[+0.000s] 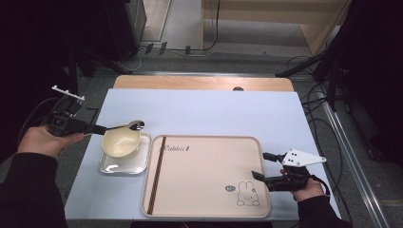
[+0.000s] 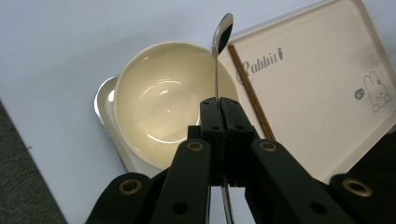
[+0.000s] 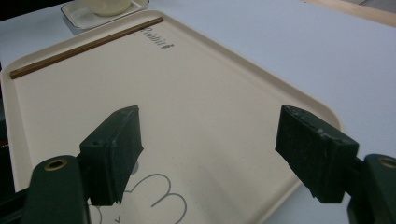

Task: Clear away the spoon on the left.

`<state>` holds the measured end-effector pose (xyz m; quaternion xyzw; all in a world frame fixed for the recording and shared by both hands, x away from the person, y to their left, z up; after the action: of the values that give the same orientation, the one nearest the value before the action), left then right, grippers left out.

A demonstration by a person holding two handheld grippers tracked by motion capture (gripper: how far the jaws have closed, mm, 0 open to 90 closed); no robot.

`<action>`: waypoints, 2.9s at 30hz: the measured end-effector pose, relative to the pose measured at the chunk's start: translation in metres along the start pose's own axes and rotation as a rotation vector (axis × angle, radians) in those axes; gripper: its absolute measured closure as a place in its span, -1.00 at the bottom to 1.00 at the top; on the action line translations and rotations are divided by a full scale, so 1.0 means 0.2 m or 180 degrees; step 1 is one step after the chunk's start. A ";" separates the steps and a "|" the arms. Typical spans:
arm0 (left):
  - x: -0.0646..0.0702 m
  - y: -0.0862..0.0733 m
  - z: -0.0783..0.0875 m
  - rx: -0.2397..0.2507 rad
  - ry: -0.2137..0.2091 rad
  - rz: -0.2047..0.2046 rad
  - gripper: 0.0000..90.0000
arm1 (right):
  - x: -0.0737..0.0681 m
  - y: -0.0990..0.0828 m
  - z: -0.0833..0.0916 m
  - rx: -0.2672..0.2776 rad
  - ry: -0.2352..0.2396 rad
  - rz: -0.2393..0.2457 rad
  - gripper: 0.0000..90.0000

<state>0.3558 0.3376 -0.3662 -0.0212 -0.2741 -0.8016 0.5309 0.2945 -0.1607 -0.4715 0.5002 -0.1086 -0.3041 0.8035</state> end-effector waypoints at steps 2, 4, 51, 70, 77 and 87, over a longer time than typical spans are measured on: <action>0.03 0.01 -0.01 0.0011 -0.0015 -0.0046 1.00 | 0.00 0.00 0.00 -0.0016 0.0004 0.0010 -0.49; 0.05 0.03 -0.03 0.0041 -0.0044 -0.0081 1.00 | 0.00 0.00 -0.01 -0.0021 0.0015 -0.0004 -0.49; 0.37 0.10 -0.48 -0.0100 -0.0237 -0.0221 1.00 | 0.00 0.00 -0.02 -0.0036 0.0040 0.0034 -0.49; 0.37 0.00 -0.63 -0.0174 -0.0232 -0.0150 1.00 | 0.00 0.00 -0.02 -0.0049 0.0032 0.0040 -0.49; 0.38 -0.04 -0.66 -0.0232 -0.0195 -0.0191 0.99 | -0.01 0.00 -0.02 -0.0051 0.0038 0.0051 -0.49; 0.42 -0.10 -0.73 -0.0315 -0.0197 -0.0151 0.99 | -0.02 0.00 -0.03 -0.0074 0.0076 0.0073 -0.49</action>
<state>0.3400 0.2054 -0.4721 -0.0657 -0.2508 -0.8254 0.5014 0.2944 -0.1543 -0.4741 0.4931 -0.1012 -0.2902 0.8139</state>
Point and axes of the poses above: each handheld gripper's, and its own axes: z roughly backward along the jaws, y roughly out of its top, x roughly to its right, the point moved 8 cm from there along -z, roughly forward along the jaws
